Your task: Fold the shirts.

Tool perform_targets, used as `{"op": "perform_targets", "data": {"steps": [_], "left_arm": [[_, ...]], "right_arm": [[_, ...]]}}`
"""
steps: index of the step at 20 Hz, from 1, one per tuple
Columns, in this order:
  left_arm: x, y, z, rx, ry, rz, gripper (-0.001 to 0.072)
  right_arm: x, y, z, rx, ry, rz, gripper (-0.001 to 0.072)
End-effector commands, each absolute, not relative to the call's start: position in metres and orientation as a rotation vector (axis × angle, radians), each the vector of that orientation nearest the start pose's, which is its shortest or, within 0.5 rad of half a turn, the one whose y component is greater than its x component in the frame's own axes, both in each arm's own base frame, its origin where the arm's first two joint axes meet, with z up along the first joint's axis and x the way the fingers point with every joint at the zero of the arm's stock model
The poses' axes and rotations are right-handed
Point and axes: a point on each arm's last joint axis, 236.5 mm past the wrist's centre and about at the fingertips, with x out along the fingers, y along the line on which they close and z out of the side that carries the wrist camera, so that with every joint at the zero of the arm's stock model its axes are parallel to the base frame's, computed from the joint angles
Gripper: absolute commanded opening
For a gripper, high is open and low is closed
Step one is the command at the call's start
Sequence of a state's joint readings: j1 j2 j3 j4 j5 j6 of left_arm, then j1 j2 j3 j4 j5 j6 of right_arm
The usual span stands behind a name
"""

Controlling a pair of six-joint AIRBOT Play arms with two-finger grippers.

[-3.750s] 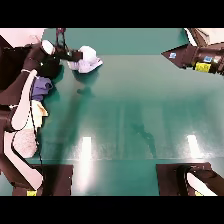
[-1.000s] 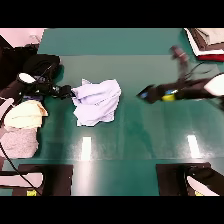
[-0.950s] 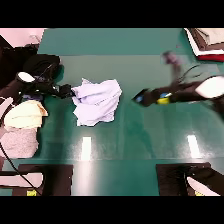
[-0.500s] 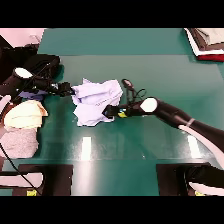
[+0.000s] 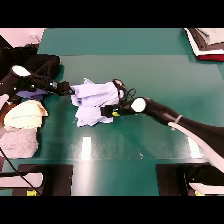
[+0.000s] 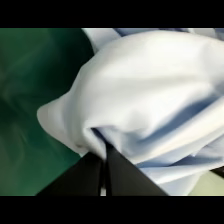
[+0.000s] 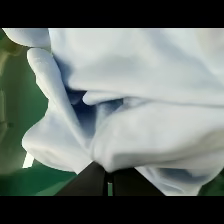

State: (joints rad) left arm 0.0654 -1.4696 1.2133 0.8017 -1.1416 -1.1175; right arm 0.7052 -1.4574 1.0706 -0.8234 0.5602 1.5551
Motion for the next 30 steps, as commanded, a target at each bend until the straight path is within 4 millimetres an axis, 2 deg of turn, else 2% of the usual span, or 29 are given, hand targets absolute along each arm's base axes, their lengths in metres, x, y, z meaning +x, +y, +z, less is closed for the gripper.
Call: {"op": "perform_targets", "data": {"steps": [1,3,5,7,10,12,15,18,20,21,22,23,25,26,28,30], "left_arm": [[0.436,-0.104,0.064,-0.356,1.049,-0.564,0.0022],[0.441,-0.085,0.126,-0.310,0.926,-0.556,0.0022],[0.437,-0.072,0.187,-0.251,0.803,-0.547,0.0022],[0.422,-0.074,0.246,-0.179,0.692,-0.561,0.0023],[0.391,-0.092,0.314,-0.126,0.562,-0.626,0.0022],[0.368,-0.103,0.351,-0.094,0.485,-0.660,0.0023],[0.316,-0.132,0.415,-0.087,0.338,-0.764,0.0022],[0.245,-0.162,0.480,-0.026,0.146,-0.872,0.0022],[0.206,-0.170,0.511,0.051,0.037,-0.871,0.0022],[0.193,-0.171,0.522,0.076,-0.008,-0.857,0.0022],[0.186,-0.170,0.525,0.097,-0.031,-0.841,0.0022],[0.190,-0.166,0.522,0.109,-0.019,-0.811,0.0022],[0.219,-0.148,0.500,0.097,0.062,-0.730,0.0022],[0.239,-0.138,0.478,0.076,0.132,-0.699,0.0022],[0.284,-0.121,0.415,-0.023,0.328,-0.660,0.0022],[0.318,-0.118,0.331,-0.147,0.550,-0.678,0.0022]], "right_arm": [[0.331,0.333,0.035,0.277,1.050,0.684,0.0013],[0.346,0.278,0.078,0.247,1.001,0.604,0.0013],[0.357,0.216,0.124,0.238,0.955,0.493,0.0013],[0.361,0.167,0.174,0.253,0.874,0.414,0.0013],[0.357,0.115,0.263,0.268,0.655,0.328,0.0013],[0.340,0.096,0.321,0.244,0.498,0.312,0.0013],[0.300,0.082,0.396,0.201,0.308,0.310,0.0013],[0.259,0.079,0.450,0.157,0.171,0.320,0.0013],[0.239,0.077,0.482,0.131,0.083,0.324,0.0013],[0.237,0.072,0.493,0.116,0.061,0.306,0.0012],[0.237,0.071,0.496,0.104,0.069,0.298,0.0013],[0.242,0.068,0.494,0.089,0.101,0.286,0.0013],[0.267,0.070,0.476,0.074,0.212,0.286,0.0012],[0.284,0.072,0.458,0.069,0.293,0.288,0.0012],[0.325,0.074,0.401,0.085,0.518,0.283,0.0012],[0.356,0.076,0.331,0.095,0.743,0.279,0.0012]]}}
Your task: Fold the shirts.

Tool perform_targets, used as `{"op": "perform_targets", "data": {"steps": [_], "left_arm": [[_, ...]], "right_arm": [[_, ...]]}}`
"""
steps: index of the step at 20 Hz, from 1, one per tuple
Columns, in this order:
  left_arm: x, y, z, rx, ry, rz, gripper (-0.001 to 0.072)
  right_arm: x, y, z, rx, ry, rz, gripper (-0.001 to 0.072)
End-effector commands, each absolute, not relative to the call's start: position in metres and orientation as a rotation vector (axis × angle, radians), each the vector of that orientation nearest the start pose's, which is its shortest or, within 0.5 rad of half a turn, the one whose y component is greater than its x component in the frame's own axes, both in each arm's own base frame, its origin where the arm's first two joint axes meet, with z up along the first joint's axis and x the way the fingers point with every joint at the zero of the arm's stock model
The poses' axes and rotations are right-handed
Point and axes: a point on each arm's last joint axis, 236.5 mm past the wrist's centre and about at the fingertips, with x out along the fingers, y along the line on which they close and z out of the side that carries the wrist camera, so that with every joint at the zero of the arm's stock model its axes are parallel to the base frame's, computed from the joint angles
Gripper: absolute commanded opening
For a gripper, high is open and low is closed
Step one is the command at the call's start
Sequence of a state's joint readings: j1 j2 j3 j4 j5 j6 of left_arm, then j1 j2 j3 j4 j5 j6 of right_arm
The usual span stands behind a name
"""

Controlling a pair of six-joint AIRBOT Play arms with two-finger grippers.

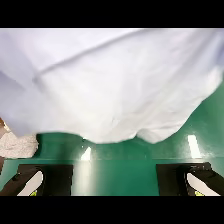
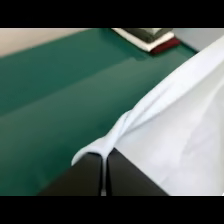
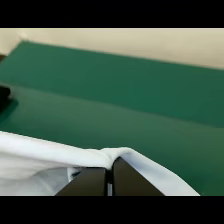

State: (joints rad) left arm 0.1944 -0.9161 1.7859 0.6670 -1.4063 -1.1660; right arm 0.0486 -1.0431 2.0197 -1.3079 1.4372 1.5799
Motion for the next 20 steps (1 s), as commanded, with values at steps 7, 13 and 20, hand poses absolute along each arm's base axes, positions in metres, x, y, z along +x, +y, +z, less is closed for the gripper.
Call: {"op": "perform_targets", "data": {"steps": [7,13,20], "left_arm": [[0.407,-0.130,0.091,-0.422,0.941,-0.580,0.0022],[0.460,-0.097,0.078,-0.527,0.936,-0.459,0.0590],[0.422,-0.025,0.066,-0.484,1.098,-0.411,0.0590]], "right_arm": [[0.455,0.082,0.152,0.181,1.033,0.235,0.0013],[0.496,0.080,0.139,0.207,0.935,0.211,0.0440],[0.455,0.080,0.193,0.113,0.898,0.274,0.0431]]}}
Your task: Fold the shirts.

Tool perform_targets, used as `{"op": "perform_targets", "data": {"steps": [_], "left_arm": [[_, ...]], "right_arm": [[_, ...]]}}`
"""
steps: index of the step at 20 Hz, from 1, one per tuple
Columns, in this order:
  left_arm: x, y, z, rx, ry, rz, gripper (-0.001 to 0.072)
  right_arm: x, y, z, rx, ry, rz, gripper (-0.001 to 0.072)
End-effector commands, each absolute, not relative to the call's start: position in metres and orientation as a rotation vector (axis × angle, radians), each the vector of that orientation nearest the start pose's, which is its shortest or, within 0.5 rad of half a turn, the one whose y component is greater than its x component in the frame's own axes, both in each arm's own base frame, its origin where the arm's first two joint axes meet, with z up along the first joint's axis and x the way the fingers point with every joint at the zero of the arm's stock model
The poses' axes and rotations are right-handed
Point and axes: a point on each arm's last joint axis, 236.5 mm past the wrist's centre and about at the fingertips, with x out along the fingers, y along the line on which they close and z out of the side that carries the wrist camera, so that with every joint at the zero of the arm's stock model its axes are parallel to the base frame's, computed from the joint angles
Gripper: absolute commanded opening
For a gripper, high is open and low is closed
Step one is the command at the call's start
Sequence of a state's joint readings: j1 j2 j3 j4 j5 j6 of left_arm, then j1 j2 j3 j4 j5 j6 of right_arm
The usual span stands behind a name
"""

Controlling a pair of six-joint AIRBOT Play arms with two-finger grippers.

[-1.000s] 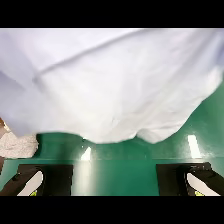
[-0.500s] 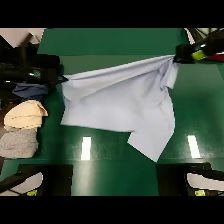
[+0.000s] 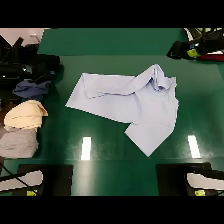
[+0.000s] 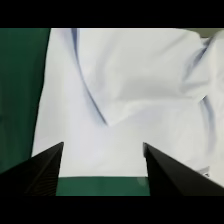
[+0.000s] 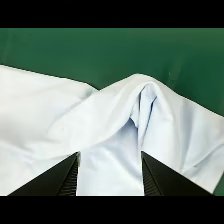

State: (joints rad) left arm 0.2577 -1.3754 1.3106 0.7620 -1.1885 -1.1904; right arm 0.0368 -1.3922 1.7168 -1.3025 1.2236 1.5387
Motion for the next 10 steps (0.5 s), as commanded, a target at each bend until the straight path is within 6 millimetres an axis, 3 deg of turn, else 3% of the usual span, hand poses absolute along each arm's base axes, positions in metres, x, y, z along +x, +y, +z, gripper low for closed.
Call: {"op": "perform_targets", "data": {"steps": [1,5,10], "left_arm": [[0.417,-0.021,0.047,-0.481,1.135,-0.387,0.0590],[0.404,-0.026,-0.027,-0.582,1.309,-0.379,0.0590],[0.405,-0.036,-0.068,-0.631,1.385,-0.398,0.0590]], "right_arm": [[0.444,0.083,0.195,0.101,0.920,0.294,0.0431],[0.401,0.109,0.190,0.136,1.056,0.433,0.0431],[0.384,0.111,0.183,0.129,1.131,0.455,0.0431]]}}
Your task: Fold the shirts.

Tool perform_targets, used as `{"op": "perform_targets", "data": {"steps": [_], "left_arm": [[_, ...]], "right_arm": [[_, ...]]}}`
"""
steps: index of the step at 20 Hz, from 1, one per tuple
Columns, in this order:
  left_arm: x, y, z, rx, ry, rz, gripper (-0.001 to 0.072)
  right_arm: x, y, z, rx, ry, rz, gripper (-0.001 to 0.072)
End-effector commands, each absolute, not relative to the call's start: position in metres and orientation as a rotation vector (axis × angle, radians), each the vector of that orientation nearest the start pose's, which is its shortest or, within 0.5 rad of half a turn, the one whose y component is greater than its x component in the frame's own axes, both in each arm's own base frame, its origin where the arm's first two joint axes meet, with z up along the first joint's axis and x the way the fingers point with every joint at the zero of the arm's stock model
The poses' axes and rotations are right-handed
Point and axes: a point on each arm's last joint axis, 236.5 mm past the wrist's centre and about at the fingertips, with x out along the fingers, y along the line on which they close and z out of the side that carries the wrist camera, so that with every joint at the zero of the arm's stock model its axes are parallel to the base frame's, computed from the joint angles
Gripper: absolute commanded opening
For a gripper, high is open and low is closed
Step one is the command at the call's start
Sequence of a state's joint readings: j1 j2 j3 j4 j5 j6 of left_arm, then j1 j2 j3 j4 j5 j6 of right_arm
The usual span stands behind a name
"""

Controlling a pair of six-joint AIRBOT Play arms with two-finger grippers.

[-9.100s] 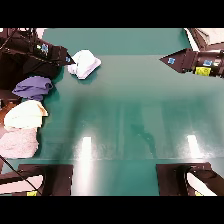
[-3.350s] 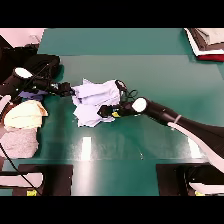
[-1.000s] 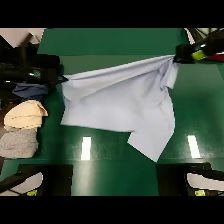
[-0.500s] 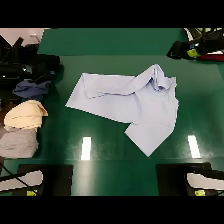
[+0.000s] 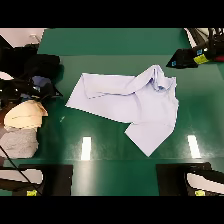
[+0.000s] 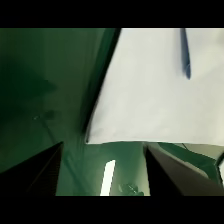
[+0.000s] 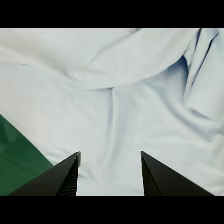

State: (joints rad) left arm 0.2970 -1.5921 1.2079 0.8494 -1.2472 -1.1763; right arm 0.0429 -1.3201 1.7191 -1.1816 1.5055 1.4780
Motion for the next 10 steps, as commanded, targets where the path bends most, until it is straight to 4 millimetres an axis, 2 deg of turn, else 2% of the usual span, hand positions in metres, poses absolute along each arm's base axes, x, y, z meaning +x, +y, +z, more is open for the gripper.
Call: {"op": "perform_targets", "data": {"steps": [1,5,8,10], "left_arm": [[0.404,-0.043,-0.072,-0.606,1.395,-0.422,0.0590],[0.413,-0.065,-0.080,-0.544,1.380,-0.433,0.0590],[0.409,-0.080,-0.081,-0.517,1.396,-0.463,0.0576],[0.404,-0.090,-0.080,-0.506,1.415,-0.491,0.0254]], "right_arm": [[0.383,0.111,0.182,0.130,1.135,0.456,0.0431],[0.381,0.115,0.183,0.141,1.141,0.471,0.0431],[0.374,0.114,0.180,0.135,1.172,0.477,0.0431],[0.367,0.113,0.177,0.129,1.202,0.480,0.0431]]}}
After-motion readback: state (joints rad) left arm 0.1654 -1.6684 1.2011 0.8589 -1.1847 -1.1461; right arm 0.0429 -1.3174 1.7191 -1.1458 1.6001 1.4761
